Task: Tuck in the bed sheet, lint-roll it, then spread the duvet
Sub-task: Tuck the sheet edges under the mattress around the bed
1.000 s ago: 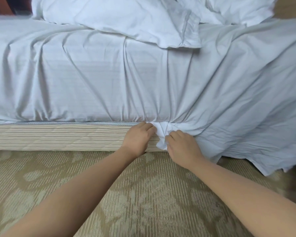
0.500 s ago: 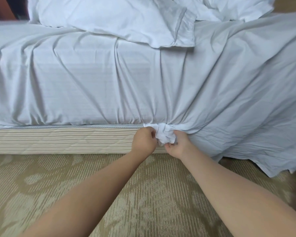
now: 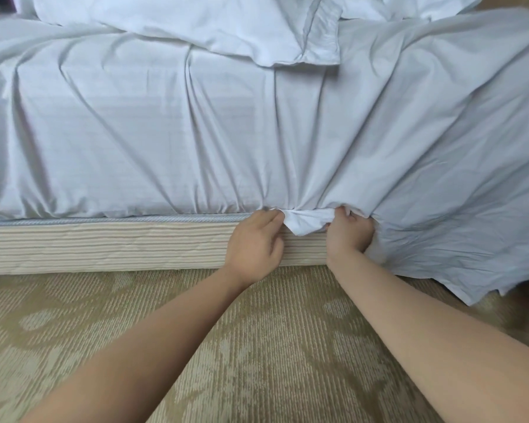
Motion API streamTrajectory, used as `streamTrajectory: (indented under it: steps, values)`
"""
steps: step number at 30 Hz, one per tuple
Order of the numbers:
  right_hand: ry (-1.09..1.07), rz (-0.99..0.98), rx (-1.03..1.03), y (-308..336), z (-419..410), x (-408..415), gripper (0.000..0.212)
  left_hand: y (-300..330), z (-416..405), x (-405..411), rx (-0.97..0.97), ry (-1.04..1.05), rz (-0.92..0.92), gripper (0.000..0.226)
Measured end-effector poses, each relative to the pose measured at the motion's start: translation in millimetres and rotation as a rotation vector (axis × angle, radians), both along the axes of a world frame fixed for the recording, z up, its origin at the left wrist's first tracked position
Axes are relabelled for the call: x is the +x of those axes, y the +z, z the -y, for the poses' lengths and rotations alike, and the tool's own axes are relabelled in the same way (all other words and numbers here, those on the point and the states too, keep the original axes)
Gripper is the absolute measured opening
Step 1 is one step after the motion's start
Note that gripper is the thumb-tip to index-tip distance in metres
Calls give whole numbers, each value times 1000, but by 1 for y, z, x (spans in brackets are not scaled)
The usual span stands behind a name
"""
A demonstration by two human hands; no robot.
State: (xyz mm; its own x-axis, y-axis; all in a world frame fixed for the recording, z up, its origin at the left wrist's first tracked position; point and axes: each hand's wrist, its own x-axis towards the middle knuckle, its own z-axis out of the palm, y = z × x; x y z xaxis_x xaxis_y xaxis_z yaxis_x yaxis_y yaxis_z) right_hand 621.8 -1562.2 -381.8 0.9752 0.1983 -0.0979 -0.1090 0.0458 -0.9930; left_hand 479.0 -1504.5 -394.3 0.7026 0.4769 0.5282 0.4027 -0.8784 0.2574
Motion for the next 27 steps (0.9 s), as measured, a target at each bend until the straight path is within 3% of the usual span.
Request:
streamTrajectory:
  steps: [3,6,8,12,15,17,19,23,27]
  values:
    - [194,413,-233,-28,12,-7,27,-9,-7,-4,114,-71,-215,54]
    - [232,714,-460,-46,18,1,29,-11,-7,-1,135,-39,-349,59]
    - [208,880,-539,-48,20,8,23,-3,-5,5,100,-19,-335,53]
    - [98,1043,-603,-52,19,8,33,8,-9,19,13,25,-382,25]
    - [59,937,-554,-48,11,3,22,12,-12,29,-56,84,-437,36]
    - [52,757,-510,-39,5,3,25,15,-12,35,-84,113,-467,57]
    - [58,600,-517,-29,2,6,27,14,-10,38,-70,136,-478,64]
    - [102,403,-521,-11,-1,14,22,13,-1,28,31,95,-425,49]
    - [99,334,-582,-2,-4,17,24,8,-5,3,182,6,-324,48]
